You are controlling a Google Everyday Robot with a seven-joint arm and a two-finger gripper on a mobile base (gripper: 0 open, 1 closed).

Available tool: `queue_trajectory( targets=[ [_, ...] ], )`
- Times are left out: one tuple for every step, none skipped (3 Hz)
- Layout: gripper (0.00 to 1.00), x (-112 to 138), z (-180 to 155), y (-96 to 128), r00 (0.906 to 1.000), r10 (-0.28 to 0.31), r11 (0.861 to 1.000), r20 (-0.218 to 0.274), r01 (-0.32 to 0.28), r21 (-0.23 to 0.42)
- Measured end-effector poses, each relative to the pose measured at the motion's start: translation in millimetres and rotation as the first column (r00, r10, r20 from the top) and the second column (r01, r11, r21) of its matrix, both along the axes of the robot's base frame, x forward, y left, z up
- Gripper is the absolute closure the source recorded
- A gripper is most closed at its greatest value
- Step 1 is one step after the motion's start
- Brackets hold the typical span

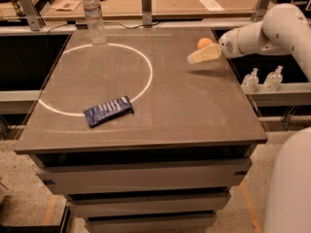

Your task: Move orange near water bottle

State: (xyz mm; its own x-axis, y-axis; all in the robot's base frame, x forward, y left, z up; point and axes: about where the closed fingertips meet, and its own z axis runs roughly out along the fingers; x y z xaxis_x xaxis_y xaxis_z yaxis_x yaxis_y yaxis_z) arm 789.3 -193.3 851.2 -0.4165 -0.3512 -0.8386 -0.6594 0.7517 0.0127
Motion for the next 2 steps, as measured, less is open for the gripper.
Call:
queue_trajectory(
  targets=[
    [0.00,16.8,-9.5,10.9,0.9999,0.009,1.000,-0.014,-0.010,-0.003],
    [0.00,29.8,-17.8,17.5,0.9995,0.018,1.000,-0.026,-0.018,-0.019]
  ],
)
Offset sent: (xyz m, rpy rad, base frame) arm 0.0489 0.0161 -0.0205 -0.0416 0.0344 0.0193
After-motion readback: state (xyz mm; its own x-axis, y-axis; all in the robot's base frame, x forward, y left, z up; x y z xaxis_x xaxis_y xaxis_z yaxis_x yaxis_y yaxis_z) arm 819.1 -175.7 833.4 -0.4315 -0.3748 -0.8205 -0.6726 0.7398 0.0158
